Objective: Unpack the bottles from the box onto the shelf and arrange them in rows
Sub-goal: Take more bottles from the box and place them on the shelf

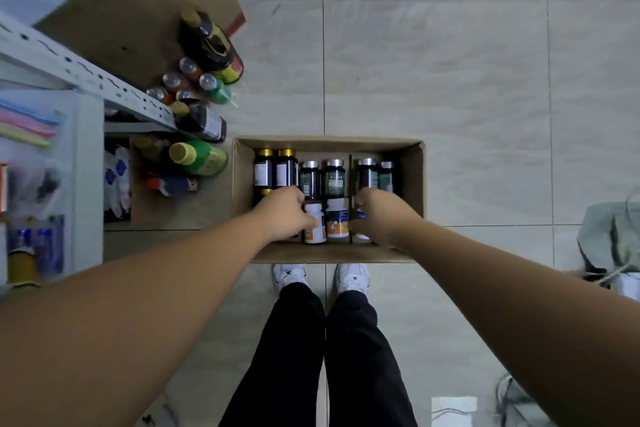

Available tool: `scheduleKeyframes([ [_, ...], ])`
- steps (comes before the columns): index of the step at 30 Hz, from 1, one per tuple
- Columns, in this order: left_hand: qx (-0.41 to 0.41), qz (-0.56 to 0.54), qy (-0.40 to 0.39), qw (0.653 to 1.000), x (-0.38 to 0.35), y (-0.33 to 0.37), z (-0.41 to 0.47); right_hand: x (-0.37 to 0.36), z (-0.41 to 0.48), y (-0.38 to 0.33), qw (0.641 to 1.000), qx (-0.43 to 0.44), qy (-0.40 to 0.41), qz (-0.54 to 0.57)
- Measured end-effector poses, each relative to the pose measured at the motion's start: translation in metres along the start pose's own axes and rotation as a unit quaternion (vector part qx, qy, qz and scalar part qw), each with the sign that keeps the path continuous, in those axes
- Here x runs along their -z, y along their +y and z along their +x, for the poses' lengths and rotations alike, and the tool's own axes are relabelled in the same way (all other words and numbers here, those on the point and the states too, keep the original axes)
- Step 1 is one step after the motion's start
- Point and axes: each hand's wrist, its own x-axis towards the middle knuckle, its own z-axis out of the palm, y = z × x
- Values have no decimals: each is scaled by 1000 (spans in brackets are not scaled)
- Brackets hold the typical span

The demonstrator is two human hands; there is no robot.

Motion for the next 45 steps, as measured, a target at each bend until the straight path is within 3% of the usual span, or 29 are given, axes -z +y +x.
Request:
scheduleKeyframes([
  [4, -38, 34, 62, 997, -4, -2, 54, -12, 47, -4, 999, 2, 45, 19],
  [8, -120, 235, 122, 957, 7, 3, 98, -13, 93, -10, 997, 11, 74, 12],
  [11, -137, 317, 126, 930, 1, -7, 123, -21, 124, -13, 996, -1, 88, -9],
  [16, -149, 326, 171, 918, -24, -15, 137, -47, 147, -19, 991, -20, 106, -82],
  [21, -132, 331, 150, 922, -30, -16, 127, -56, 149, -18, 994, -47, 82, -52],
  [25, -159, 297, 179, 924, -22, -18, 109, -43, 123, -18, 993, -32, 109, 22],
  [28, -182, 260, 200, 927, -5, -11, 85, -23, 97, -17, 993, -22, 111, 28],
  [31, -196, 189, 170, 947, 20, 2, 48, 6, 59, -29, 995, 19, 84, 43],
  [36, -201, 136, 158, 957, 107, 45, -45, 99, -19, -81, 991, 103, 84, 4],
  [41, -202, 108, 225, 947, 220, 95, -178, 230, -110, -172, 976, 179, 116, -41],
  [45, -183, 123, 305, 926, 294, 122, -310, 319, -204, -260, 943, 275, 157, -104],
])
